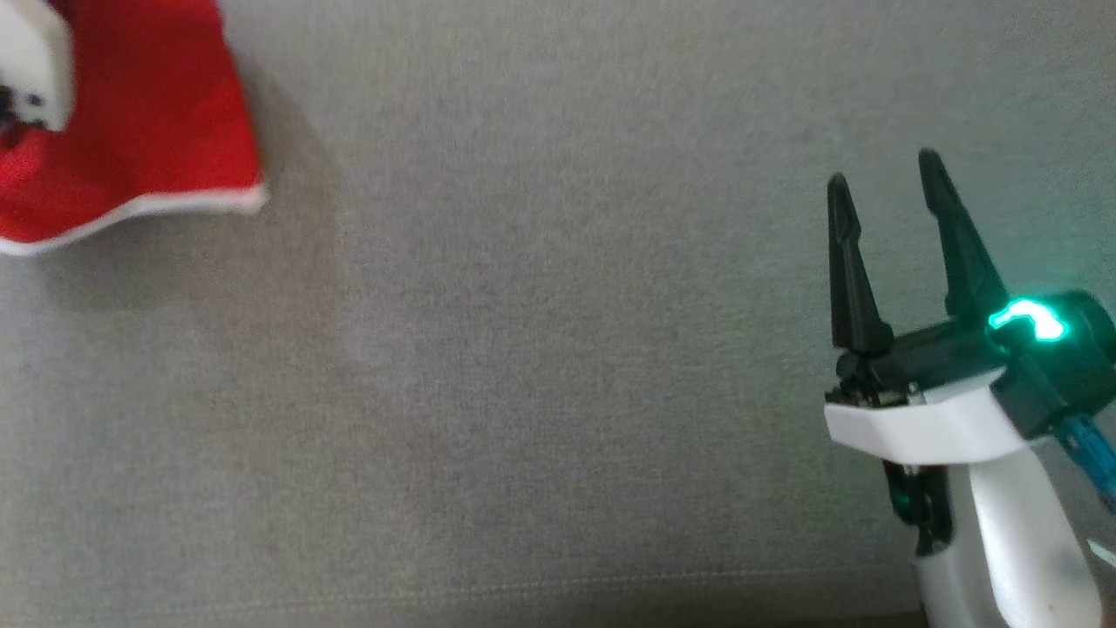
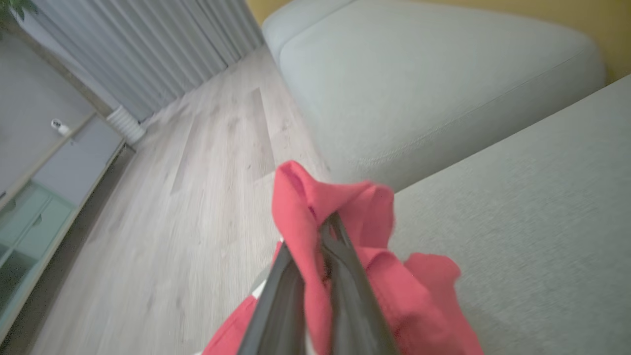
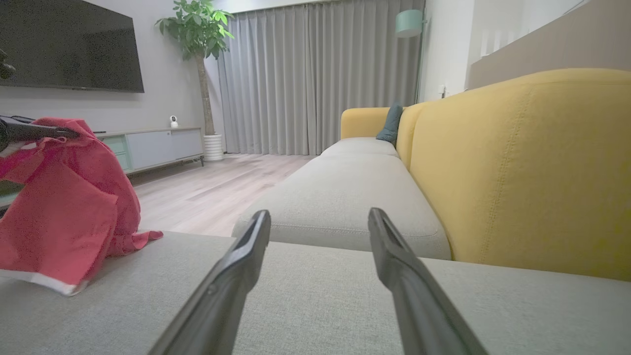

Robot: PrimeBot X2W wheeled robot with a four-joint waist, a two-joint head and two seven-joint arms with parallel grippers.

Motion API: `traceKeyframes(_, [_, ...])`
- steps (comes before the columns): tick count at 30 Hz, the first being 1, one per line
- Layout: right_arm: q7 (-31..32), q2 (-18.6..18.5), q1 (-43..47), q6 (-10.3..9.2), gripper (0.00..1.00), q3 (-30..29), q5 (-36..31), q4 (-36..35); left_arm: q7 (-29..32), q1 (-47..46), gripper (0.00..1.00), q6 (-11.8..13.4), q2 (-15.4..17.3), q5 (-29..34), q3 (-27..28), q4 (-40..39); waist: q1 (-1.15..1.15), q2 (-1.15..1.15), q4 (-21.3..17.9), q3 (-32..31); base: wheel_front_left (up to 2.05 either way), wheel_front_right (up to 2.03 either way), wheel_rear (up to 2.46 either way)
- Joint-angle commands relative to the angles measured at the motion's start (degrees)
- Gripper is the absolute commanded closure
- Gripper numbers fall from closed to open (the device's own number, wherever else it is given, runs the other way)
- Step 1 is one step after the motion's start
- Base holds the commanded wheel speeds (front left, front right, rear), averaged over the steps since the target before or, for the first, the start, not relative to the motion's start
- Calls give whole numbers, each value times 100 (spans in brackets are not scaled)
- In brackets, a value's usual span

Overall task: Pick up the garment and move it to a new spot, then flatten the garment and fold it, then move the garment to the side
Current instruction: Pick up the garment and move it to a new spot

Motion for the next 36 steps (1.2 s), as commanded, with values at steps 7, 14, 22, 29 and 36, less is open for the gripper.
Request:
traceKeyframes(7, [-33,-11,264,-4,0,1,194,-91,-155,-372,100,-75,7,-93,-690,-1037,0,0,-357,-903,0,0,0])
traceKeyframes(14, [-33,-11,438,-4,0,-82,269,-92,-297,-353,100,-78,-185,-458,-1817,-1981,0,0,-677,-1084,0,0,0])
traceKeyframes(22, [-33,-11,502,-4,0,-91,386,-144,-834,531,100,50,-924,-842,-2799,-2331,0,0,-996,-895,0,0,0])
traceKeyframes(29, [-33,-11,493,-4,0,-100,435,-118,-1366,1799,100,357,-1821,-1213,-3205,-1762,0,0,-1100,-760,0,0,0])
traceKeyframes(36, [-33,-11,531,-4,0,-198,410,-62,-1779,2504,17,397,-2307,-1418,-3432,-1156,0,0,-1032,-772,0,0,0])
